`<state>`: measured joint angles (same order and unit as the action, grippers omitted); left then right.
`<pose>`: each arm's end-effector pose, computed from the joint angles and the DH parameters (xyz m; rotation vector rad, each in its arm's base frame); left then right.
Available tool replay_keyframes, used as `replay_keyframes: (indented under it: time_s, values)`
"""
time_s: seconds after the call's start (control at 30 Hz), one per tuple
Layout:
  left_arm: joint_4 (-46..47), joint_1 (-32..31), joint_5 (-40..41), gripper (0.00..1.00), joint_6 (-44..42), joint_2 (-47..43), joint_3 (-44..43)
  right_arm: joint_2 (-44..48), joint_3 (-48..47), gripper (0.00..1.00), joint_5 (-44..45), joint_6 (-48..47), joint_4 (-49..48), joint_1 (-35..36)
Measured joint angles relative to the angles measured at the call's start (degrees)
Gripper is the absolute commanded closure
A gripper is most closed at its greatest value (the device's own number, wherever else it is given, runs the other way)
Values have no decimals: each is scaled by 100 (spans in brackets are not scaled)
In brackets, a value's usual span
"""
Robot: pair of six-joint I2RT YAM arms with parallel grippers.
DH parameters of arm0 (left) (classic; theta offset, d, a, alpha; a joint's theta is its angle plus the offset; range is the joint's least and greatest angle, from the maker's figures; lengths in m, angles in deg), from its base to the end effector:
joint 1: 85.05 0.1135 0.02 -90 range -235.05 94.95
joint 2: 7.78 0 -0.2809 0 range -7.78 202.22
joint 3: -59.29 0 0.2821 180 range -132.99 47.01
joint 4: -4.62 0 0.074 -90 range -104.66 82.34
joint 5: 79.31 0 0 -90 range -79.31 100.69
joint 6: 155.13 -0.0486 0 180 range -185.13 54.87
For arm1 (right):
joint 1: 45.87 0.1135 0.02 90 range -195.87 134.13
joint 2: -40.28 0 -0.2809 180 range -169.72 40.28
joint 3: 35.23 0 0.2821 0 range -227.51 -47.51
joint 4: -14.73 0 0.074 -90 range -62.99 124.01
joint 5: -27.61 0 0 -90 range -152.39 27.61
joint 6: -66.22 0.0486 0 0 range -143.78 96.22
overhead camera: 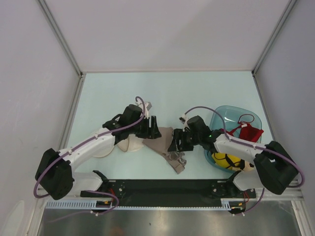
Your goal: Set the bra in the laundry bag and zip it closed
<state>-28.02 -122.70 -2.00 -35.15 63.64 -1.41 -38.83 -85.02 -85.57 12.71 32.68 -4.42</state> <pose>0.2278 -0.1892 0.2439 0.2821 2.4457 -0.8171 0.2073 0.2086 0.1640 -0.3217 2.5952 1.0570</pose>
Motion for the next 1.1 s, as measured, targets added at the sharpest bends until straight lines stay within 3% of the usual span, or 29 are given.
replay_keyframes:
  time_s: [0.03,0.13,0.23,0.4,0.7,1.0,1.03,1.1]
  values:
    - [35,0,2,32,0,90,0,151,-15,17,13,-52,87,-66]
    - [133,0,31,41,-4,343,0,472,-76,6,11,-188,151,-420]
    - [240,0,70,48,-4,586,4,481,-98,0,-175,-328,-4,-920]
    - [422,0,223,53,-7,824,122,-177,-149,0,-723,-540,-557,-1408]
    - [706,0,382,56,-24,1130,409,-1679,-590,0,-1473,-835,-1637,-1469]
    - [918,0,409,56,-42,1132,625,-2347,-752,21,-1878,-691,-2483,-1362]
    - [931,0,404,56,-42,1128,636,-2378,-682,32,-1906,-588,-2677,-1325]
    - [949,0,391,56,-39,1113,656,-2455,-459,41,-1998,-361,-3128,-1263]
